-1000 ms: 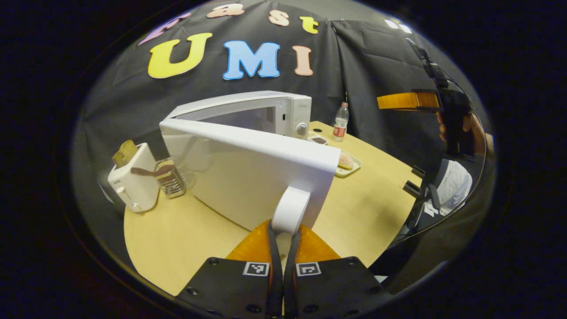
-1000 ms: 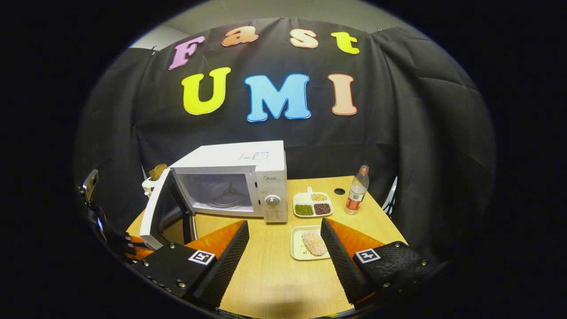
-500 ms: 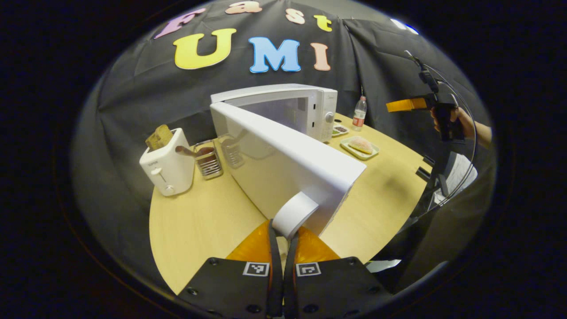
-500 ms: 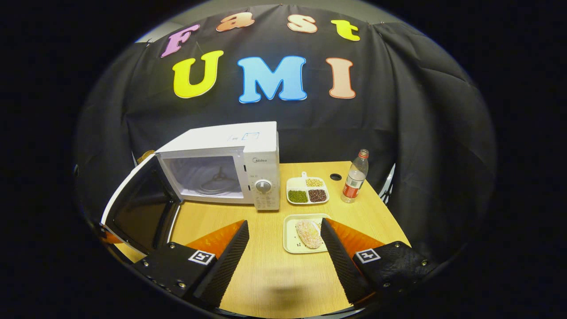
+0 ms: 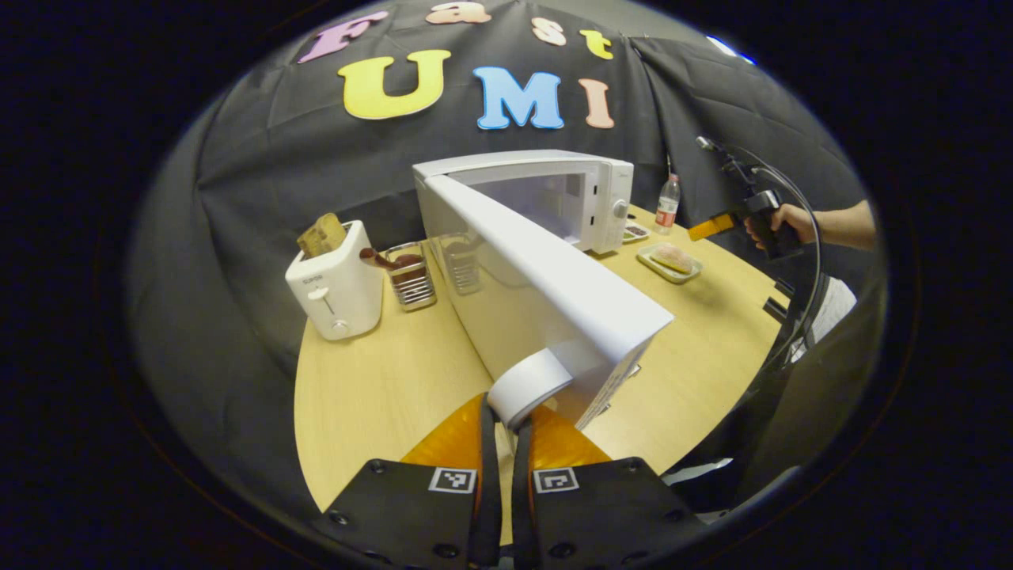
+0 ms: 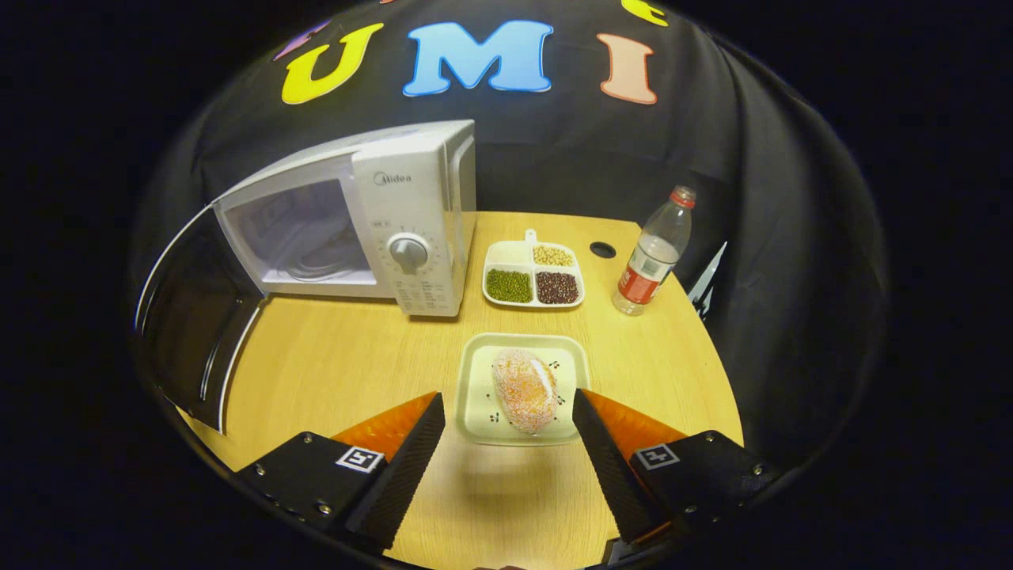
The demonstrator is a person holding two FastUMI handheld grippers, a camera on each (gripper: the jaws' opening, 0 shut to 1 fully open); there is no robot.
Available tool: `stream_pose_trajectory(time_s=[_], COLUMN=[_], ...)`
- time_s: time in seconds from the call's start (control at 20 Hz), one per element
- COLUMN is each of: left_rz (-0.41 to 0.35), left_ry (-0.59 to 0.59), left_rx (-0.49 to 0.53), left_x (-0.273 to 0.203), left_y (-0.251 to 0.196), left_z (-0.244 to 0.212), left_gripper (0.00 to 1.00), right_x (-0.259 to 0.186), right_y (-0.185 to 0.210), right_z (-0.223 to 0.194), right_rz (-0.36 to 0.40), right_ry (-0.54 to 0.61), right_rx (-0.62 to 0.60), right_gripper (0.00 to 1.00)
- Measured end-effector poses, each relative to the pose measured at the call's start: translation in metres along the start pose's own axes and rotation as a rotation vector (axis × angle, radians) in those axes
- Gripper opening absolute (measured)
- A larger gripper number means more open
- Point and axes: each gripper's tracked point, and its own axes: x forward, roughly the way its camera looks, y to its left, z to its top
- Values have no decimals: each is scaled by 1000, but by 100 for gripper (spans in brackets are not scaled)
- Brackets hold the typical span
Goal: Open the microwave oven with the left hand, put the food in, and close the microwave oven.
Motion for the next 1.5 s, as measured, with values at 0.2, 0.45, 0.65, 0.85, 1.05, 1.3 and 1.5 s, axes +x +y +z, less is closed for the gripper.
stream_pose_trajectory(time_s=[0.2, 0.45, 0.65, 0.85, 1.05, 1.3, 1.5], left_rz=[77, 134, 185, 316, 432, 417, 385], left_ry=[-42, -39, -18, -95, -276, -423, -485], left_rx=[-30, -73, -100, -180, -222, -263, -224], left_x=[-9, -25, -39, -75, -112, -115, -102], left_y=[16, 26, 18, 19, 9, -16, -32], left_z=[1, -7, -11, 10, 73, 150, 200], left_gripper=[27, 100, 97, 99, 100, 98, 99], right_x=[45, 73, 84, 72, 43, -8, -51], right_y=[-13, -17, -16, -22, -13, 5, 15], right_z=[-18, -30, -34, -31, -20, 3, 30], right_rz=[-5, 34, 52, 13, 33, 55, -7], right_ry=[98, 148, 164, 136, 59, -73, -228], right_rx=[18, 45, 29, -69, -135, -209, -363], right_gripper=[99, 99, 95, 60, 58, 58, 58])
